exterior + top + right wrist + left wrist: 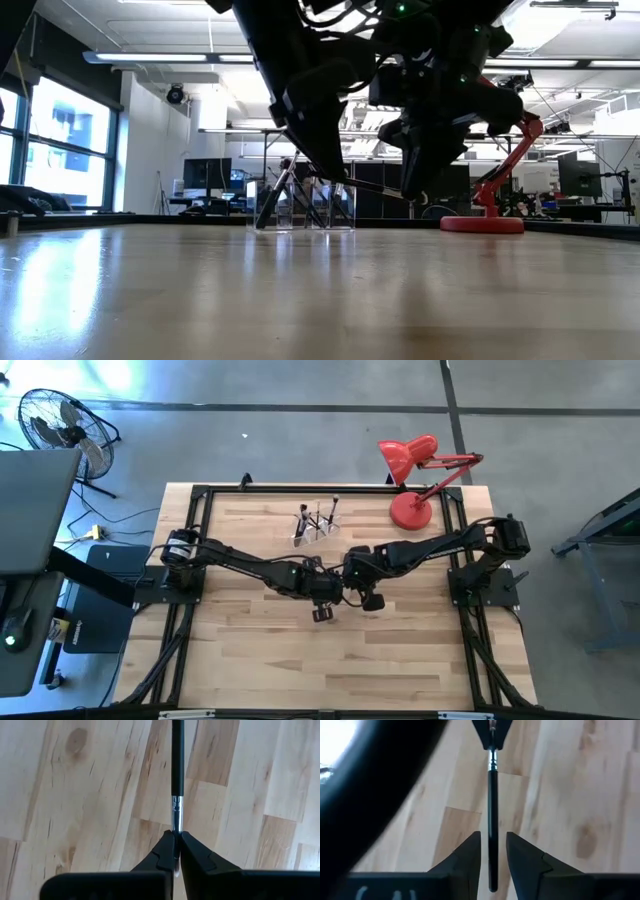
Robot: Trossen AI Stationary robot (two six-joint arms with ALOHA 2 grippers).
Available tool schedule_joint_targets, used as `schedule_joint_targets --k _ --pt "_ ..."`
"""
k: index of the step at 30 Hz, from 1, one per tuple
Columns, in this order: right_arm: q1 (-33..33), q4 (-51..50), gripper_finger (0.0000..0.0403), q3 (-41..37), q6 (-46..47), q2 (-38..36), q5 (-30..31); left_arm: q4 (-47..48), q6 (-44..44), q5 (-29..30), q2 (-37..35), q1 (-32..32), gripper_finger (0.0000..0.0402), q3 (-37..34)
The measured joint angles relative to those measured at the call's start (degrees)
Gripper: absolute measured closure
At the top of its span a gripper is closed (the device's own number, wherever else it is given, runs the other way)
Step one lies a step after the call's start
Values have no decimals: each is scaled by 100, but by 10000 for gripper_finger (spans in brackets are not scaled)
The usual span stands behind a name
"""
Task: Put items in baskets/containers
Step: Put the black foundation brush into the transparent organizer
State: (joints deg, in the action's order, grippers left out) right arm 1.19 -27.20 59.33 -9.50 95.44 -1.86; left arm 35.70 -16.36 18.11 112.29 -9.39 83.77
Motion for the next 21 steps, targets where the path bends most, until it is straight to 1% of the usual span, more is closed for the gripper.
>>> schedule_joint_targets --k 4,8,12,16,21 --pt "4 0 397 0 -4 0 -29 1 -4 -176 0 0 334 0" --pt "2 2 393 0 4 0 -25 143 4 -183 0 2 347 2" --pt "-2 7 396 0 12 0 -22 340 25 -219 0 0 350 9" --pt "0 9 397 0 13 0 -49 371 28 -393 0 2 351 9" --pt "0 12 394 0 41 0 -72 389 22 -381 0 2 351 7"
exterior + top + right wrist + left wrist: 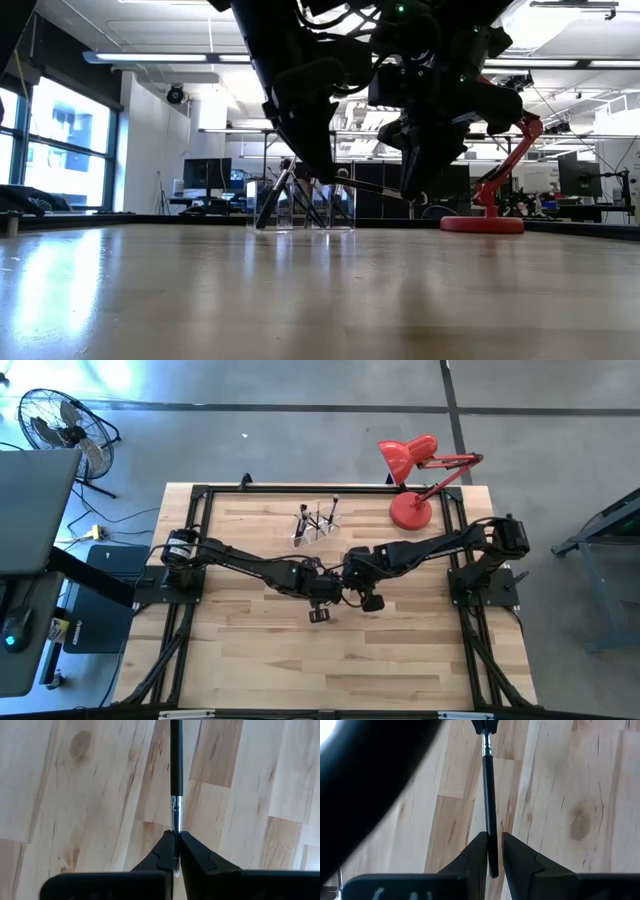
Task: Put items in baskets/containers
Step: Put the black foundation brush into the transparent organizer
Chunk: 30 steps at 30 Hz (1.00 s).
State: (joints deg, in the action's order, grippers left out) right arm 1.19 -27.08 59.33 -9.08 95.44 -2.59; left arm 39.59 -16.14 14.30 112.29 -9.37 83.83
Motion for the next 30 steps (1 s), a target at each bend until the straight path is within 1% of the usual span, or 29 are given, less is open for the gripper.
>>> schedule_joint_targets --k 3,8,10,13,15,18,23,30 --pt "0 44 397 0 16 0 -78 59 -10 -21 0 -2 351 0" --pt "0 106 395 0 46 0 -133 131 -11 -260 0 -2 352 -4" --pt "0 106 396 0 101 0 -144 137 -7 -310 0 0 361 -7" --pt "0 112 397 0 146 0 -232 197 -15 -310 0 0 386 -7" --pt "0 114 391 0 191 0 -266 216 -17 -314 0 0 391 -5" --pt "0 113 369 0 199 0 -294 212 -17 -332 0 0 386 -5" --pt "-22 67 321 0 418 0 -284 237 -30 -356 0 -2 395 -7" --pt "-120 -329 260 28 455 0 -266 336 -87 -343 9 0 396 -7"
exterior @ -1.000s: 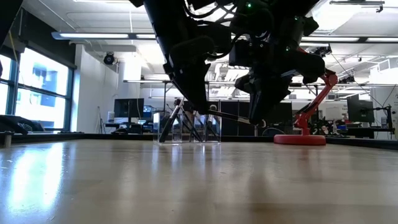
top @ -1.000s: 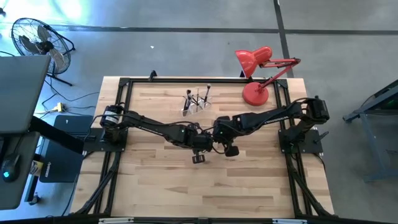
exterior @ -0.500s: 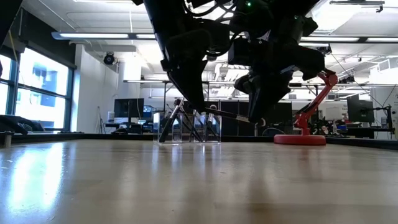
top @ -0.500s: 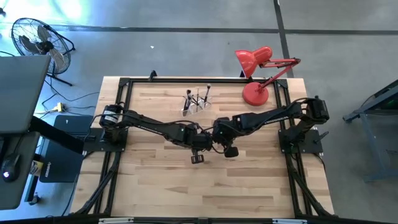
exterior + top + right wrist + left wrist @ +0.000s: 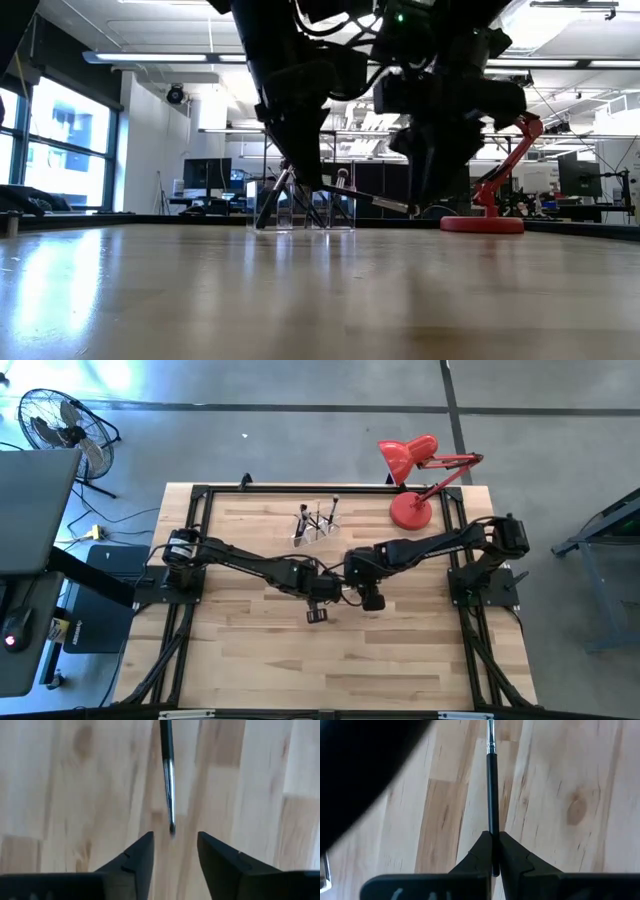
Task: Put items in baskets/containers
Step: Put the black foundation brush into the transparent organizer
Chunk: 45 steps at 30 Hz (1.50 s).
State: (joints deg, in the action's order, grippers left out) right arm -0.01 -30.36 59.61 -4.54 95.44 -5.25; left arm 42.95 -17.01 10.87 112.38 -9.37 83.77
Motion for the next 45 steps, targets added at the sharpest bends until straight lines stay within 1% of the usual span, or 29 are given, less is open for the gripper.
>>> schedule_joint_targets --k 4,8,12,14,16,18,20,23,26,28,31,36,38,41,45 --pt "-149 -588 233 7 29 0 -17 196 -310 147 13 -1 396 2" --pt "-303 -772 217 -200 231 -32 -179 222 -448 468 -48 -2 396 -79" --pt "-381 -654 213 -543 455 -211 -333 -280 -451 457 -384 -2 396 -516" --pt "-402 -623 214 -706 578 -332 -348 -950 -463 422 -477 2 396 -766" --pt "-408 -662 217 -750 688 -399 -263 -1361 -485 381 -575 2 396 -915" --pt "-403 -661 220 -745 837 -426 -158 -1391 -476 363 -652 2 396 -940" --pt "-403 -669 224 -734 969 -425 -93 -1321 -277 332 -658 13 396 -950" --pt "-405 -513 232 -645 1073 -415 -20 -1566 37 75 -674 81 396 -1004" --pt "-434 -149 243 -420 1087 -415 259 -1730 321 -117 -686 81 396 -977" --pt "-471 169 254 -230 1071 -350 450 -1688 737 -279 -691 142 396 -891" --pt "-641 457 271 141 1005 -141 384 -1561 1310 -566 -674 221 396 -828" --pt "-896 240 291 720 975 516 312 -1602 2033 -887 -678 309 396 -793" --pt "-998 15 294 883 1043 687 312 -1463 2067 -913 -678 304 396 -793" --pt "-1187 -101 294 884 1135 712 345 -1202 2027 -909 -678 299 396 -791" --pt "-1441 -398 294 886 1126 339 317 -901 1834 -856 -678 298 396 -784"
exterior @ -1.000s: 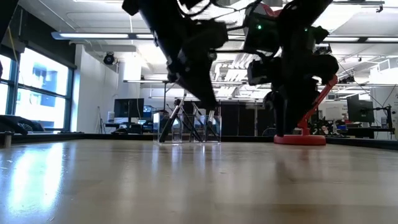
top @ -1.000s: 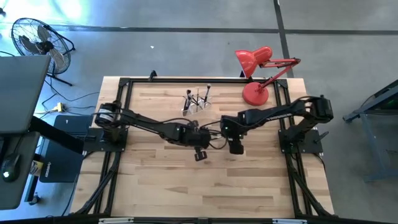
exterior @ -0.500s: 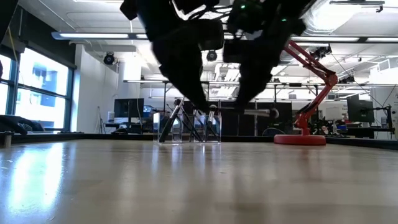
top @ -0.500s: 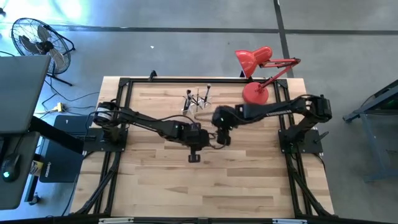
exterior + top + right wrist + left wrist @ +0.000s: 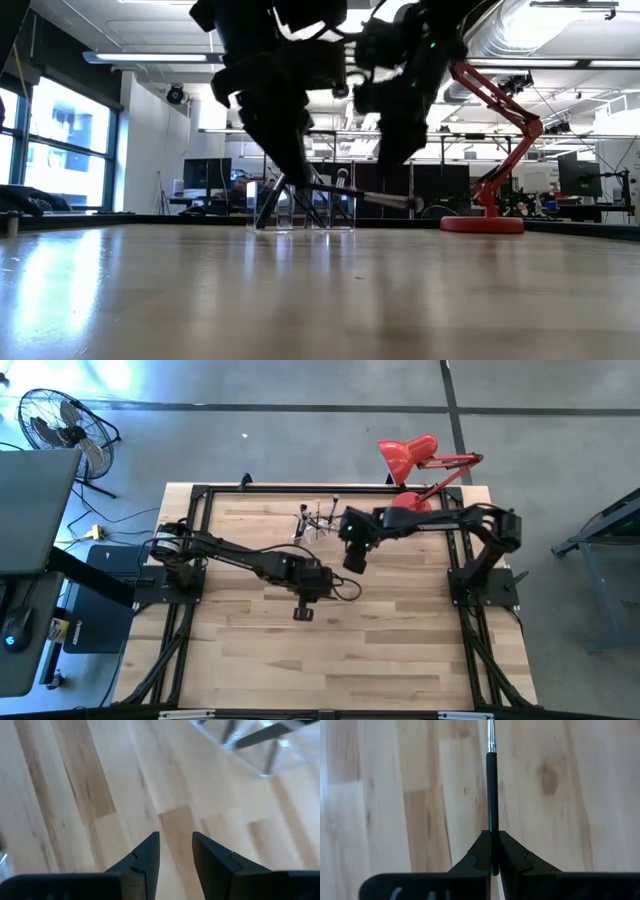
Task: Put items in baskets/containers
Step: Put the black foundation brush into the transparent organizer
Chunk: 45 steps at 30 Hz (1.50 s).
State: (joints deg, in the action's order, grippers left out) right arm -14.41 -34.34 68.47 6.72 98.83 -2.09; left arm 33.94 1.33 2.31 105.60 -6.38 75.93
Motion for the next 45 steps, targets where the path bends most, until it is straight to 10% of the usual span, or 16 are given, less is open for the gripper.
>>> schedule_joint_targets --k 10,18,26,32,45 --pt "-21 -1612 295 -23 31 -1118 404 441 -755 841 -356 282 396 -772" --pt "414 -1007 295 -1580 1696 -2514 360 -846 -1310 870 -1820 537 396 -2321" --pt "1487 2952 295 -3912 3836 -4103 970 -3434 -971 931 -2907 687 394 -2958" --pt "2166 6615 296 -4992 3608 -4047 2358 -5078 -963 314 -2802 985 392 -2972" --pt "2718 8319 328 -5058 1726 -3970 3926 -7035 -1653 -196 -2233 1129 392 -2968"
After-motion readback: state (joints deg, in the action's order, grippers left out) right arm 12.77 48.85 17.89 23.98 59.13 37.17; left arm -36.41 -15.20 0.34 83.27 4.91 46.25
